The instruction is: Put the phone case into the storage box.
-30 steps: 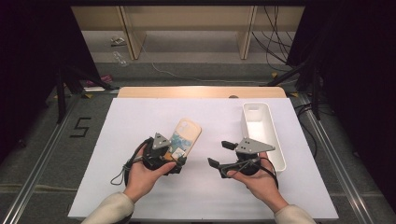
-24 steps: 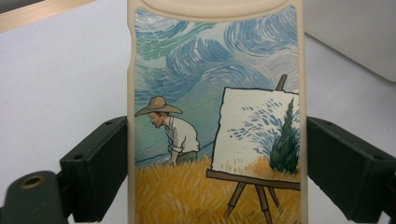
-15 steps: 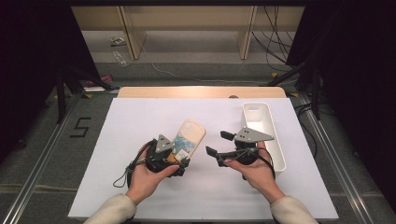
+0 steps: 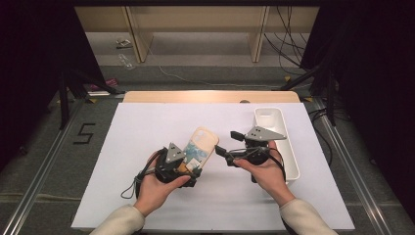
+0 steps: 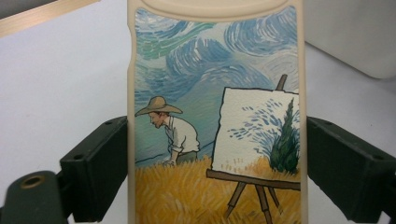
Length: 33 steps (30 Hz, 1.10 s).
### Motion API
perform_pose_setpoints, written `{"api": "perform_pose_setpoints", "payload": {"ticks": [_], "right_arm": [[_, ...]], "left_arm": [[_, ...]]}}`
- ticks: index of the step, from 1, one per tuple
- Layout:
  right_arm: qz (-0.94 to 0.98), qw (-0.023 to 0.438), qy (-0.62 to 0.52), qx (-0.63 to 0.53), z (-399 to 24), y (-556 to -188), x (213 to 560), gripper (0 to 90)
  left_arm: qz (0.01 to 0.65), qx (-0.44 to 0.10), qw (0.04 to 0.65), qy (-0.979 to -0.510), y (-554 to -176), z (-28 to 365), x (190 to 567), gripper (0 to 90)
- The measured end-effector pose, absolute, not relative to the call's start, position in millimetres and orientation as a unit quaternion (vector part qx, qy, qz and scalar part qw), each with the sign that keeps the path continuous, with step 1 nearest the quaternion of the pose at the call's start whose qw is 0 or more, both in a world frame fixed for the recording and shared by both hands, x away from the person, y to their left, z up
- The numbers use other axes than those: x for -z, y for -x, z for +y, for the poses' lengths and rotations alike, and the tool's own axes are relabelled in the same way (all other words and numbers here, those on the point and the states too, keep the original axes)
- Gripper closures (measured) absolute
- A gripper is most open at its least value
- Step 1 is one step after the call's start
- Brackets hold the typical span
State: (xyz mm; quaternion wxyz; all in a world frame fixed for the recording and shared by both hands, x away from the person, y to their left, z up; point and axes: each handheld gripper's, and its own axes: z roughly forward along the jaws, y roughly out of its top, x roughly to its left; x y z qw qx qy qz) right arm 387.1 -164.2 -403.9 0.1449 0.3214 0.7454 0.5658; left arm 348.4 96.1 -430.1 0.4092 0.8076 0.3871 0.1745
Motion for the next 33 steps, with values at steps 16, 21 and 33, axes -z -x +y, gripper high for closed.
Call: {"api": "perform_pose_setpoints", "payload": {"ticks": [16, 21, 33], "right_arm": [[0.746, 0.133, -0.331, -0.562, -153.2, -398.0, 407.3, 20.8], [0.748, 0.129, -0.331, -0.56, -148.1, -401.4, 409.0, 20.9], [0.748, 0.122, -0.336, -0.559, -143.1, -405.9, 411.2, 21.8]], "left_arm": [[0.376, -0.169, 0.408, -0.815, -342.6, 86.4, 432.6, 11.2], [0.372, -0.166, 0.406, -0.818, -340.7, 83.0, 433.9, 11.2], [0.364, -0.163, 0.404, -0.823, -337.3, 77.4, 435.7, 11.3]]}}
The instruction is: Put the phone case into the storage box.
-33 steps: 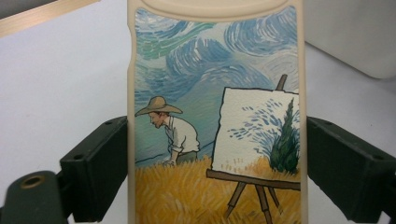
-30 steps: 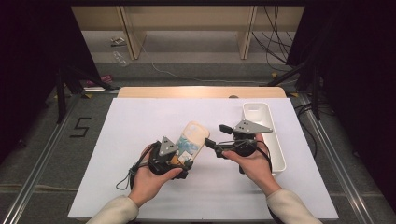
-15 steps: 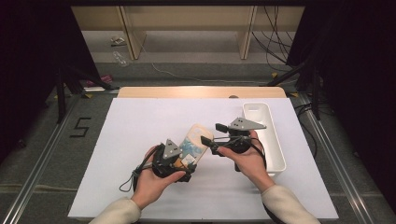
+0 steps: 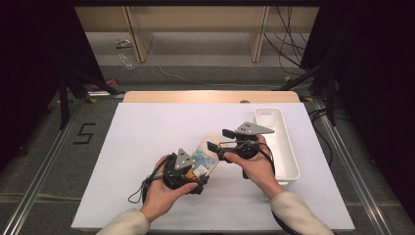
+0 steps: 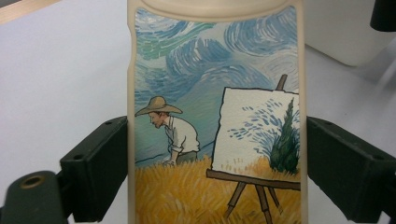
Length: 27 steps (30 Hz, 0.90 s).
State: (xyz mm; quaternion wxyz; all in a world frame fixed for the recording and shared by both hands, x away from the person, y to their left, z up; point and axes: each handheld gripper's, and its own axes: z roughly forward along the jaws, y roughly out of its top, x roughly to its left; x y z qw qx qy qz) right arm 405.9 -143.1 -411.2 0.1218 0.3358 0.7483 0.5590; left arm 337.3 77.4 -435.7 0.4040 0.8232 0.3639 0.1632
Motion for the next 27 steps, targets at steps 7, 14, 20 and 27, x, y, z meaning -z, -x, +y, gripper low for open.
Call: {"api": "perform_pose_setpoints", "payload": {"ticks": [7, 14, 20, 27], "right_arm": [[0.749, 0.117, -0.34, -0.556, -142.9, -407.5, 413.5, 22.0], [0.748, 0.111, -0.346, -0.555, -142.9, -409.0, 415.3, 22.4], [0.746, 0.11, -0.351, -0.555, -142.6, -409.7, 417.0, 22.3], [0.747, 0.107, -0.353, -0.553, -142.3, -410.3, 417.9, 22.3]], "left_arm": [[0.361, -0.161, 0.405, -0.825, -335.8, 74.6, 436.6, 11.2], [0.36, -0.162, 0.405, -0.825, -335.6, 74.7, 436.5, 11.3], [0.358, -0.163, 0.404, -0.826, -335.0, 73.6, 437.0, 11.3], [0.357, -0.164, 0.404, -0.826, -334.9, 73.4, 437.4, 11.3]]}}
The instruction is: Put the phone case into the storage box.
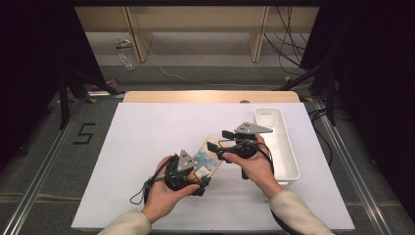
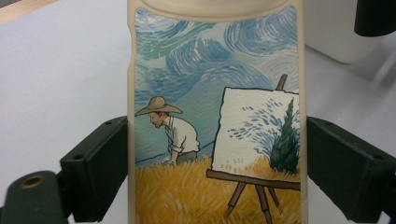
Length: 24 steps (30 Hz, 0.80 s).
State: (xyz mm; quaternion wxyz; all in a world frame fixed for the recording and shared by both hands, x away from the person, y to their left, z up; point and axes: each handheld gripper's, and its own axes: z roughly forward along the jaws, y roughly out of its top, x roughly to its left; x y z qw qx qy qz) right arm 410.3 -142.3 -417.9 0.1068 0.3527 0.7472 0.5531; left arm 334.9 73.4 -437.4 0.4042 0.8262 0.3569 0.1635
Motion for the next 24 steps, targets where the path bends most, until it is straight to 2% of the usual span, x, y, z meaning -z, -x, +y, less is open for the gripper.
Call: {"api": "perform_pose_setpoints", "payload": {"ticks": [11, 24], "right_arm": [[0.749, 0.095, -0.359, -0.549, -142.0, -411.0, 419.2, 26.3], [0.751, 0.096, -0.366, -0.542, -142.7, -413.7, 417.6, 26.5]], "left_arm": [[0.354, -0.168, 0.401, -0.828, -334.3, 72.3, 438.8, 11.3], [0.351, -0.169, 0.395, -0.832, -334.8, 71.3, 442.8, 11.3]]}}
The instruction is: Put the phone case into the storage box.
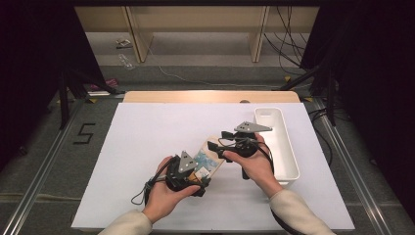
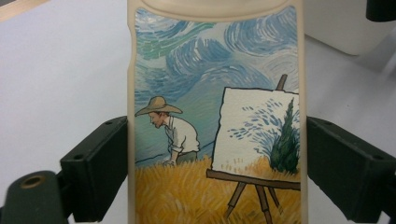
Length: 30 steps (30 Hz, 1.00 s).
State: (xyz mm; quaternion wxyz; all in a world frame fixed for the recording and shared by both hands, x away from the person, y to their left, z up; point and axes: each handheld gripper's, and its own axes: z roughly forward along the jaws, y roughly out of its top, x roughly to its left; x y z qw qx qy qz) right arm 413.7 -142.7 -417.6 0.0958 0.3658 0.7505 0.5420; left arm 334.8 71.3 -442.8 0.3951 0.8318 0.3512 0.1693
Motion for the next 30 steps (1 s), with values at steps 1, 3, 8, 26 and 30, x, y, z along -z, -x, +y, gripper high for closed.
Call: {"api": "perform_pose_setpoints", "payload": {"ticks": [1, 3, 8, 26, 30], "right_arm": [[0.752, 0.096, -0.365, -0.541, -142.2, -414.2, 417.4, 26.5], [0.753, 0.094, -0.365, -0.539, -141.0, -414.6, 417.4, 26.6], [0.757, 0.091, -0.366, -0.534, -139.5, -414.9, 419.6, 28.1], [0.764, 0.064, -0.38, -0.517, -140.3, -414.7, 421.8, 52.6], [0.763, 0.059, -0.379, -0.521, -139.9, -414.1, 420.6, 58.4]], "left_arm": [[0.35, -0.169, 0.395, -0.832, -334.6, 70.9, 443.1, 11.3], [0.349, -0.17, 0.395, -0.832, -334.1, 70.4, 443.5, 11.3], [0.345, -0.17, 0.394, -0.834, -333.3, 69.2, 444.5, 11.3], [0.341, -0.17, 0.396, -0.835, -332.2, 67.2, 444.2, 11.3], [0.341, -0.17, 0.395, -0.836, -332.5, 67.2, 444.6, 11.3]]}}
